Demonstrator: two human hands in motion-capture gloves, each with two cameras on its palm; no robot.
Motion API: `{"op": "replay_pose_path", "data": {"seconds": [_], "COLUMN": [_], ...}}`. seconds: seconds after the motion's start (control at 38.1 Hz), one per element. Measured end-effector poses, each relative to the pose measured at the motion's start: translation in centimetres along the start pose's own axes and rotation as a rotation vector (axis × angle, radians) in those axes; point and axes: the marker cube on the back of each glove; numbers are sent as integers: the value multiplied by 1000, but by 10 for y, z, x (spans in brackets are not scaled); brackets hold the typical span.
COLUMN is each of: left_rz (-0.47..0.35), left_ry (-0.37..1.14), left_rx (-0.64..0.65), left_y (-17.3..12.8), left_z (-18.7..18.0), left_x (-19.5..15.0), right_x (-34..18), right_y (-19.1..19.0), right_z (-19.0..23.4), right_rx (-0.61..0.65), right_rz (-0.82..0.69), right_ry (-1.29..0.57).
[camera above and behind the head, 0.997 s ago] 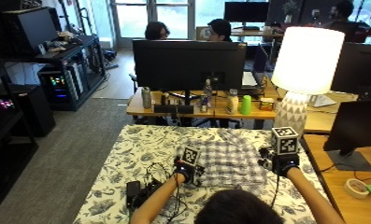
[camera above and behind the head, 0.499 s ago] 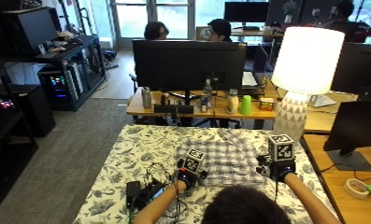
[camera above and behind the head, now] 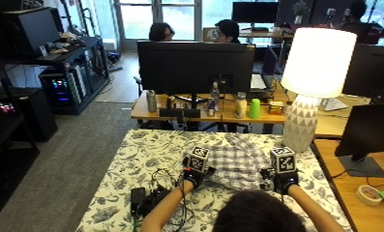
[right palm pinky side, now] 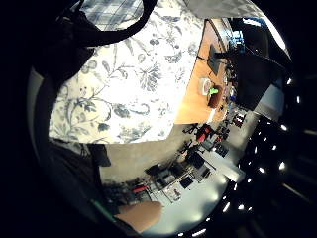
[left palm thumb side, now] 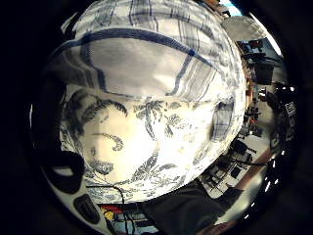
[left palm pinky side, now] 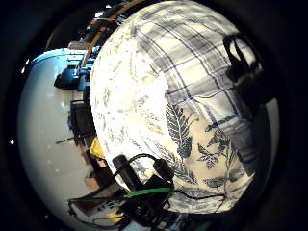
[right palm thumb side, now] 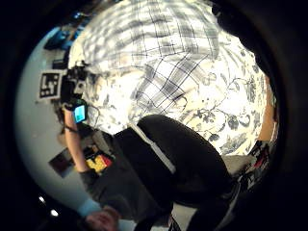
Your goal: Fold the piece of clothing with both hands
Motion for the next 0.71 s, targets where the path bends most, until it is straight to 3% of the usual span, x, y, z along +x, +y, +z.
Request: {"op": "replay_pose_path", "data": {"seconds": [0.16, 0.31, 0.42, 0.52, 0.58, 0.63, 0.66, 0.71], "left_rz": [-35, -12, -82, -157, -107, -2, 32, 24], "left_ry": [-73, -46, -185, -258, -165, -16, 25, -5], "left_rx": [161, 249, 376, 219, 79, -13, 6, 116], "left_y": [-23, -50, -54, -41, -30, -23, -24, -30], "left_z": [-15, -14, -33, -27, -21, -17, -18, -26], "left_x": [-8, -5, -22, -32, -21, -4, 1, -3], "right_x": [-34, -74, -84, -80, -77, -76, -75, -72], "right_y": [-11, 3, -8, -25, -33, -47, -55, -72], "right_z": [17, 40, 44, 40, 35, 27, 22, 11], "right_rx": [72, 45, 150, 244, 304, 421, 494, 634], "right_rz": [-128, 12, 36, 64, 67, 55, 44, 24], "right_ry": [-56, -10, 105, 167, 154, 148, 153, 178]}}
